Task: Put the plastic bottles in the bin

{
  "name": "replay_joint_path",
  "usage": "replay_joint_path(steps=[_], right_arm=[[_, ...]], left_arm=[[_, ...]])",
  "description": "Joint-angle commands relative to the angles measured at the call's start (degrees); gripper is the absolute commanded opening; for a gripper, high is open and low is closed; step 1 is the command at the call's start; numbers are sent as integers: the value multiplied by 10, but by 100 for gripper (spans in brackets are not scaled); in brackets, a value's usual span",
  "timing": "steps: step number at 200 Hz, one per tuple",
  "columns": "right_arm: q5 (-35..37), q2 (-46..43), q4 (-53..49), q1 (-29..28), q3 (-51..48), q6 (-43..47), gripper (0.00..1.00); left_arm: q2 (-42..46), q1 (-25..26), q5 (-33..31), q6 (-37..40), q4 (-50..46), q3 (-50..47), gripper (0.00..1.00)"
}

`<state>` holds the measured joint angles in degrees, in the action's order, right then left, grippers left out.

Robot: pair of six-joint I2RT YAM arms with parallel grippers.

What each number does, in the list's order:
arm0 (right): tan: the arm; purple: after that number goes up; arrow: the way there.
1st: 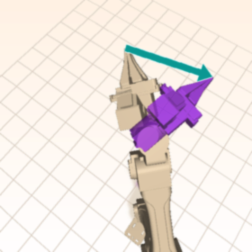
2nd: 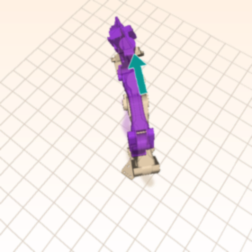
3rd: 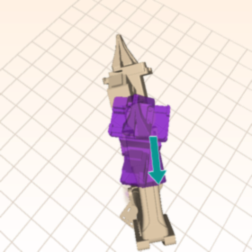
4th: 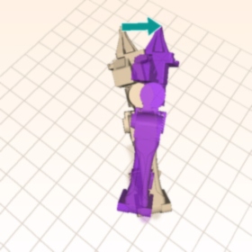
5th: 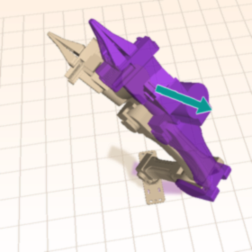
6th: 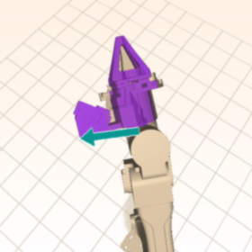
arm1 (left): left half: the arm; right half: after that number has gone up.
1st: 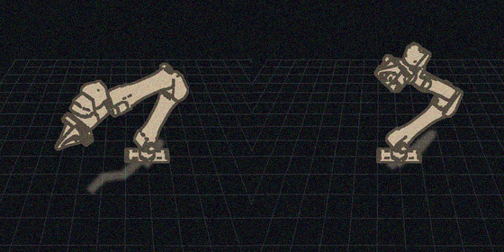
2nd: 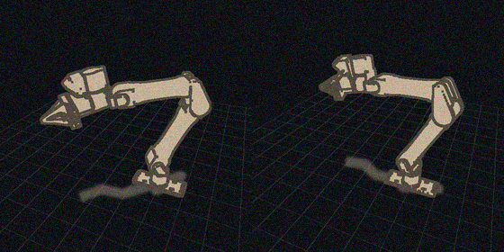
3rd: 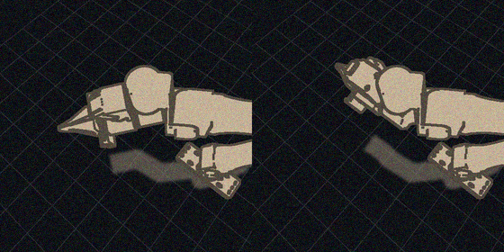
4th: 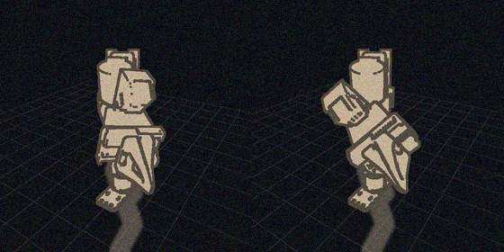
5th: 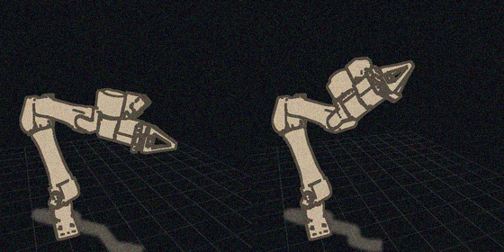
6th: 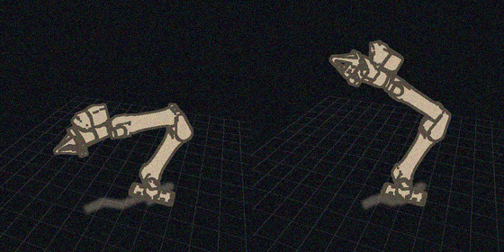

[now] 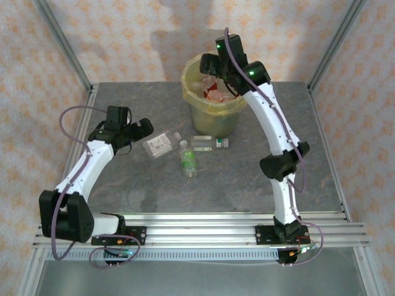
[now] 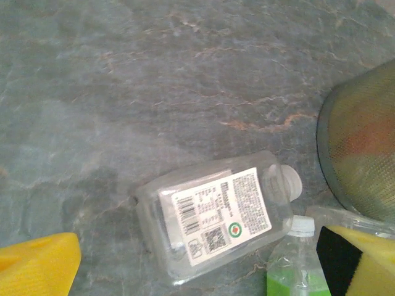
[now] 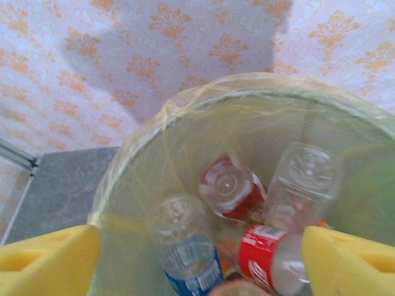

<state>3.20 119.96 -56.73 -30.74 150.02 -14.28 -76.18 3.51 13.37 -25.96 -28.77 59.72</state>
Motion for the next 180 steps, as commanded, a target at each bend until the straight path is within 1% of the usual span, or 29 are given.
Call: replay_joint_path(steps=[1,21,27,58,76,93,133,180], right_arm=[[14,-79,-29,-6,-52,3,94],[14,-141,-6,-11,-143,-8,98],[16,-166,9,-13,-184,-11,100],[31,-276,67,-20,-347,-29,99],[39,-330,85,-24,-418,-41,99],[51,-379,93,-26,-482,-52,99],[81,-454,96,-27,-572,-73,99],[85,-483,113,-28,-607,-83,99]], left_arm=[[-42,7,20,124,-37,43,100],[-95,9,8,195,-74,85,100],[-109,9,7,216,-83,97,100],[-160,9,6,300,-97,136,100],[-186,10,24,345,-119,162,100],[-207,12,28,382,-145,184,100],[-232,42,3,479,-193,196,100],[-243,83,-28,568,-210,198,100]])
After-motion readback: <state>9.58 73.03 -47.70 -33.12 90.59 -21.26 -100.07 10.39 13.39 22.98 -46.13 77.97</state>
